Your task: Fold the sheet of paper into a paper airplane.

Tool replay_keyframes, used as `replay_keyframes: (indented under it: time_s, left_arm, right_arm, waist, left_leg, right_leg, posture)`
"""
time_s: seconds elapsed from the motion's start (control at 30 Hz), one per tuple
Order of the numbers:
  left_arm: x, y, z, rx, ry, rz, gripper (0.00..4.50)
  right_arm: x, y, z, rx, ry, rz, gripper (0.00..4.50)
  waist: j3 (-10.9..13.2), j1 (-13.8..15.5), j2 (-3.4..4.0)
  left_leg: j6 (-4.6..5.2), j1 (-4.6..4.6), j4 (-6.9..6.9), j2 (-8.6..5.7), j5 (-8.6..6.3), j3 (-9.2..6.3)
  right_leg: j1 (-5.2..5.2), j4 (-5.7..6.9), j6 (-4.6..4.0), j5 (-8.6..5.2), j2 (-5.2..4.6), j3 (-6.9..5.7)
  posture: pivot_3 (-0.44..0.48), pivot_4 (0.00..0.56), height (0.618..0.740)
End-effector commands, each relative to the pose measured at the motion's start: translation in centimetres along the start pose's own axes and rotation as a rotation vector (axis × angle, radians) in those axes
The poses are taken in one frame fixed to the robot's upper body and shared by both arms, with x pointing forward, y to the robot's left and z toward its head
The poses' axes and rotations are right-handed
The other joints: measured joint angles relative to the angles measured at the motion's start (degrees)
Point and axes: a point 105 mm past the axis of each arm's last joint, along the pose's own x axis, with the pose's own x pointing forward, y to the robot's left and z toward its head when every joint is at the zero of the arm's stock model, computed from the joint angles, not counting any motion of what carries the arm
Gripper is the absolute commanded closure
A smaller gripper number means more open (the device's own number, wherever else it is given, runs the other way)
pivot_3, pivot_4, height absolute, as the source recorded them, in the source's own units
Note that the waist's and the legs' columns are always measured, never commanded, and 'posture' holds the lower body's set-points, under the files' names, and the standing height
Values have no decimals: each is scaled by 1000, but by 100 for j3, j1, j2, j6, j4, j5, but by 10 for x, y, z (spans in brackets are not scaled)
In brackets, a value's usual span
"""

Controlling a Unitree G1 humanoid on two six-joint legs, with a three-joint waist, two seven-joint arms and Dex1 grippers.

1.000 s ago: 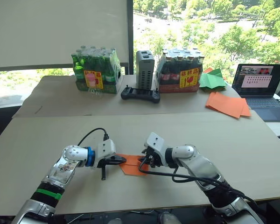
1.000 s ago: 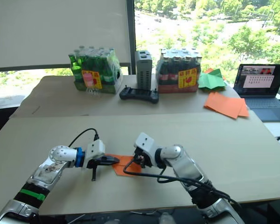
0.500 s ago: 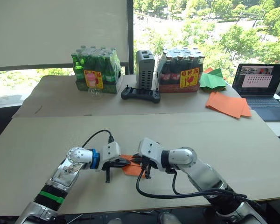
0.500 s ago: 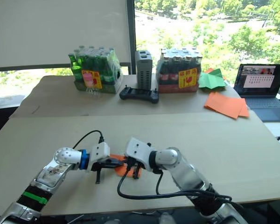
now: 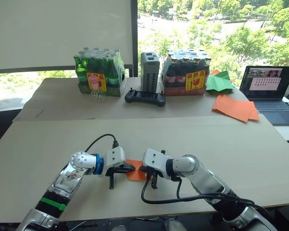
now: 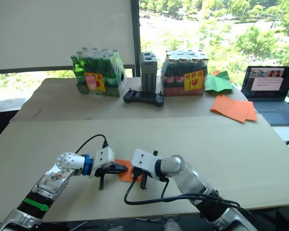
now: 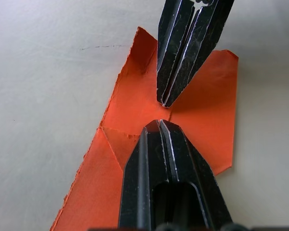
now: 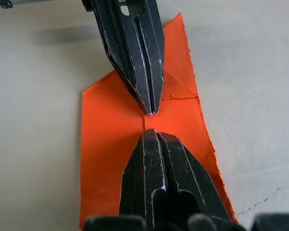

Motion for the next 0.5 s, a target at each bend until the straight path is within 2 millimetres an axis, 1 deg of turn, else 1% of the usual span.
replay_keyframes:
  time_s: [0.03, 0.2, 0.33, 0.5]
  left_arm:
    - [-1, -5, -13, -28, 57, -12, 4500]
    - [-2, -5, -13, -27, 64, -12, 4500]
    - [-2, -5, -12, -25, 67, -12, 4500]
    - [-2, -4, -12, -22, 70, -11, 4500]
  right_arm:
    - [-3, 1, -29, 73, 114, 0, 4474]
    - [-11, 0, -38, 100, 147, -7, 4474]
    - [-15, 1, -41, 104, 155, -9, 4474]
    - [-23, 7, -47, 109, 177, -5, 4474]
  waist:
    - [0, 3, 0]
    - [-1, 18, 1]
    - [-2, 21, 1]
    - [-4, 30, 2]
  left_leg:
    - [0, 0, 0, 0, 0, 0]
    - [0, 1, 0, -1, 0, -1]
    - [0, 1, 1, -1, 0, -1]
    - [0, 1, 1, -1, 0, -2]
  right_leg:
    - [1, 0, 0, 0, 0, 0]
    - [5, -1, 1, 0, -1, 0]
    - [7, -2, 2, -1, -1, -1]
    - [8, -3, 3, -2, -2, -1]
  posture:
    - [0, 150, 723]
    - [0, 150, 723]
    - [0, 150, 723]
    - [0, 150, 723]
